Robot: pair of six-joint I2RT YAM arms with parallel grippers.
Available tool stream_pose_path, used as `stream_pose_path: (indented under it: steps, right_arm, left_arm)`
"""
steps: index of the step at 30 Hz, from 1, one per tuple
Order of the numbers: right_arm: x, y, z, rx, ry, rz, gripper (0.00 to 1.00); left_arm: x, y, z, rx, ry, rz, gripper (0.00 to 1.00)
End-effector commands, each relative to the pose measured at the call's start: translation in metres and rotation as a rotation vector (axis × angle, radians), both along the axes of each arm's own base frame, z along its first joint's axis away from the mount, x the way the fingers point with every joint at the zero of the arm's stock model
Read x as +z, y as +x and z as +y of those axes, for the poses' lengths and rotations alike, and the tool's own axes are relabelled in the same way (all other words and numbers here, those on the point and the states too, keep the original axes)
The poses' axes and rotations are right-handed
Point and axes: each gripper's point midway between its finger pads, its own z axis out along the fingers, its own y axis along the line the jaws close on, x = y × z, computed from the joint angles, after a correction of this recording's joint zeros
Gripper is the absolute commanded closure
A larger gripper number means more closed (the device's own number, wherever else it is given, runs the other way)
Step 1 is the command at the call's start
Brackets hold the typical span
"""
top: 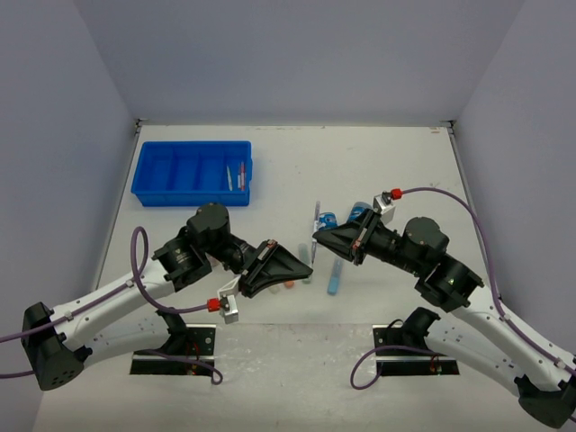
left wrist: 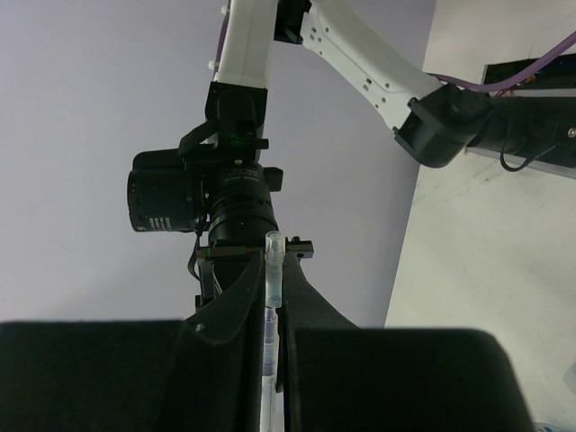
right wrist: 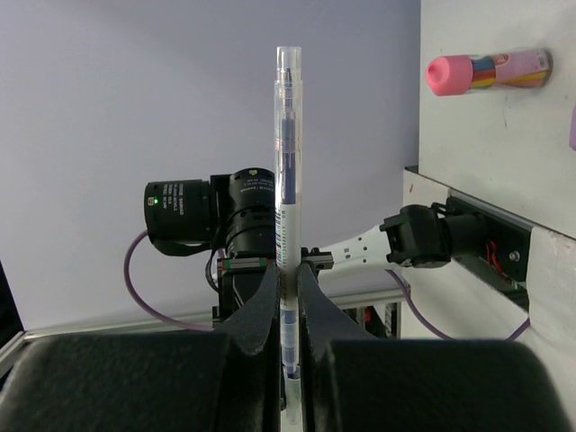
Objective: Sort the stationery into containers
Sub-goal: Close the pen cap on the pen.
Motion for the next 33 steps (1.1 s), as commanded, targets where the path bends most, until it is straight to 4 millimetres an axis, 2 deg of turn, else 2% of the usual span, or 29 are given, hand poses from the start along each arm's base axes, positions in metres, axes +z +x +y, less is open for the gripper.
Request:
stream_pose_path:
  steps: [1,9,33]
  right_arm:
    - [0.021,-0.004,0.002,0.016,0.038,-0.051,1.0]
    - [0.02,-0.003,0.002,0.01,0.033,-0.048,1.0]
    - [0.026,-0.013,0.005,0.055,0.052,-0.054,1.0]
  left_arm:
    - [0.021,-0.001,0.0,-0.022,-0.064,-0.068,1.0]
    - [0.021,-0.001,0.0,-0.03,-0.064,-0.069,1.0]
    - [0.029,0.018,-0.009,0.03,-0.085,-0.108,1.0]
